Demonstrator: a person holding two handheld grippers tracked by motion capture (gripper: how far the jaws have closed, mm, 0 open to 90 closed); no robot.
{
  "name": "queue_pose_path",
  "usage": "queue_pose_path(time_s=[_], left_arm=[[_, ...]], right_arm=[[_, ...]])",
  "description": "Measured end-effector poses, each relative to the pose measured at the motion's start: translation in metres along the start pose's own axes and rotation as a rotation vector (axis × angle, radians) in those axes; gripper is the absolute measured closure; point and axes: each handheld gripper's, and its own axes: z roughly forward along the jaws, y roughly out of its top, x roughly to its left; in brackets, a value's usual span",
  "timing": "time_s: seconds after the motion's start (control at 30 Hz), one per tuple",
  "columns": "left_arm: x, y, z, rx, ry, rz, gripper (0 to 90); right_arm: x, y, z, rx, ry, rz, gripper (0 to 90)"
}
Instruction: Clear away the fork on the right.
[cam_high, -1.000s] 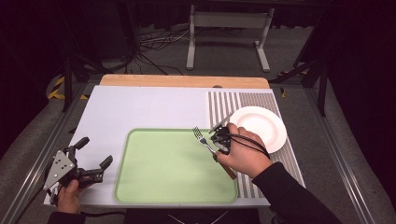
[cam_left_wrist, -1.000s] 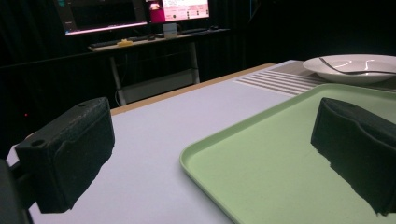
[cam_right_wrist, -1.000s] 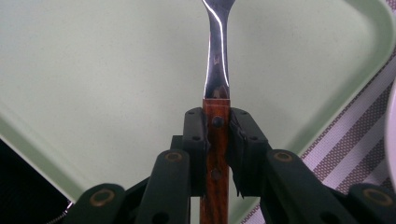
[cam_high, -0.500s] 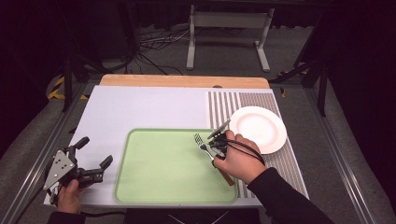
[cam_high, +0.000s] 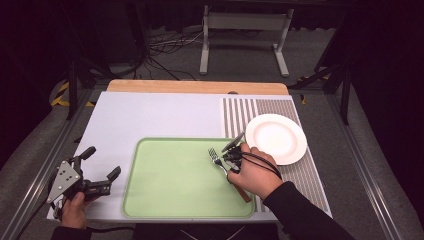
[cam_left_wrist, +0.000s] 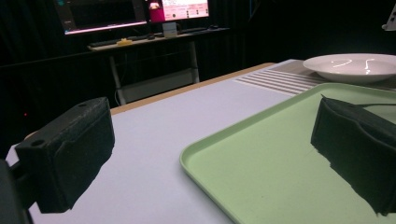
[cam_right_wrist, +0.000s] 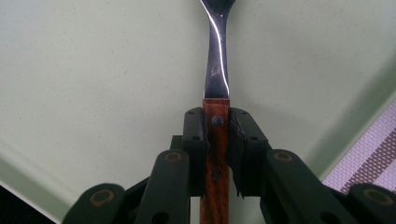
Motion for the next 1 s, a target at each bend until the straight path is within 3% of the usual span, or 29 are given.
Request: queue_pose_path(time_s=[0.9, 1.0], left_arm=[[0.0001, 0.0, -0.0003, 0.0, -0.003, -0.002, 0.2], [0.0002, 0.0001, -0.0003, 0.002, -0.004, -0.001, 0.2]], right_arm=[[-0.0009, 0.0002, 0.0051, 0.032, 0.009, 0.017, 77.0], [-0.0012, 0.0003, 0.0048, 0.025, 0.02, 0.011, 73.2]])
